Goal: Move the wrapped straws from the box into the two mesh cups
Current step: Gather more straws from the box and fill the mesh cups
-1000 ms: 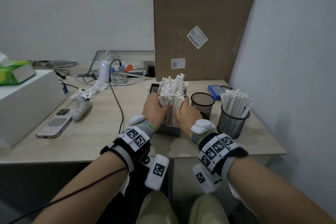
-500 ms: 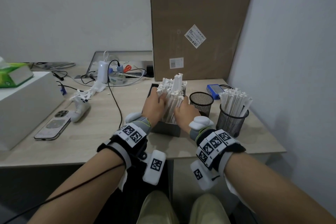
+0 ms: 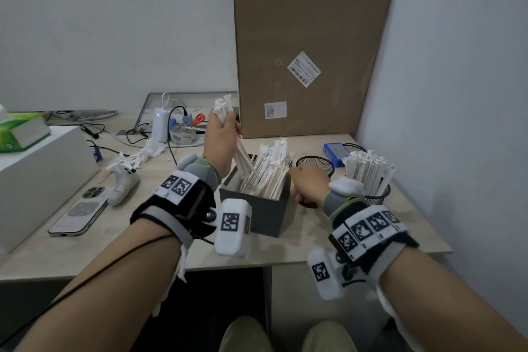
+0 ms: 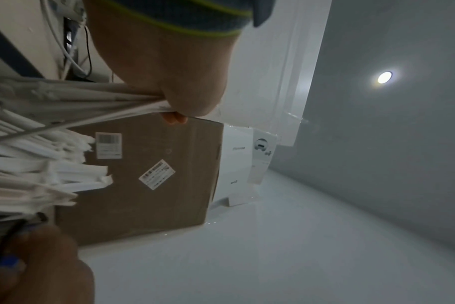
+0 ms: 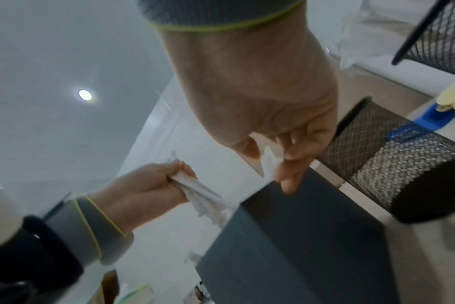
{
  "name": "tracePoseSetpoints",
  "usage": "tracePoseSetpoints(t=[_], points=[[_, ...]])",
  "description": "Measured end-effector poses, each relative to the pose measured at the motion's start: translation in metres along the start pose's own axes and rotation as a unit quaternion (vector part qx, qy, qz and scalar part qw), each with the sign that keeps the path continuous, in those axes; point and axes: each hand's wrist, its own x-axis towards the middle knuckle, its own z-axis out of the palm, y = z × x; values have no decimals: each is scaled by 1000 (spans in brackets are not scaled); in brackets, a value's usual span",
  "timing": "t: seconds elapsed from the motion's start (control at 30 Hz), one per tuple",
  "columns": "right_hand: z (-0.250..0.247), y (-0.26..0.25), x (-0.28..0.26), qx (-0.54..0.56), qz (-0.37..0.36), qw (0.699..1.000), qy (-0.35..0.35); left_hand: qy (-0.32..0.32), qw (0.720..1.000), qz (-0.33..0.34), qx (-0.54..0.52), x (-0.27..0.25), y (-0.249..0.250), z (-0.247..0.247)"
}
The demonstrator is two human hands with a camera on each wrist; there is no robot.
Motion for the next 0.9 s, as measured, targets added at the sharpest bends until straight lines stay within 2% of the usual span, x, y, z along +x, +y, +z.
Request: tracePoseSetpoints(t=[0.07, 0.1, 0.17, 0.23, 0.33, 0.37, 0.43, 0.5, 0.6, 0.67, 0.7, 0.73, 0.8, 0.83, 0.87, 0.9], points=[[-10, -6, -6, 92, -22, 993, 67, -10, 998, 0, -56, 2, 11, 0], [-14, -12, -8, 155, -28, 985, 70, -18, 995, -2, -97, 2, 17, 3], [-13, -24, -8, 286, -12, 958, 12, -40, 983, -11, -181, 2, 29, 10], [-7, -31, 1, 433, 35, 898, -72, -58, 976, -16, -211, -1, 35, 18], [1, -37, 12, 601, 85, 777, -165, -70, 980, -7, -188, -12, 34, 31], [4, -38, 15, 623, 88, 758, -171, -71, 982, -3, -175, -16, 31, 35], [8, -40, 15, 629, 99, 753, -168, -66, 986, -3, -152, -22, 25, 41], [8, -39, 15, 648, 91, 734, -180, -68, 986, -16, -151, -25, 21, 43], [6, -36, 10, 672, 65, 714, -186, -113, 976, -66, -175, -31, 13, 47], [3, -38, 2, 669, 61, 713, -203, -136, 972, -87, -168, -35, 7, 47], [0, -40, -1, 643, 64, 736, -203, -144, 973, -83, -159, -36, 4, 46], [-5, -40, -2, 600, 59, 778, -177, -152, 975, -70, -148, -35, 2, 46], [-25, -39, -5, 458, -8, 888, -46, -167, 981, -30, -100, -33, 0, 42], [-40, -42, -7, 371, -75, 925, 41, -176, 983, -9, -58, -31, -1, 41], [-55, -47, -9, 292, -160, 935, 121, -190, 982, 11, -13, -31, -2, 40], [-70, -54, -12, 232, -243, 925, 180, -207, 977, 31, 31, -30, -4, 41]])
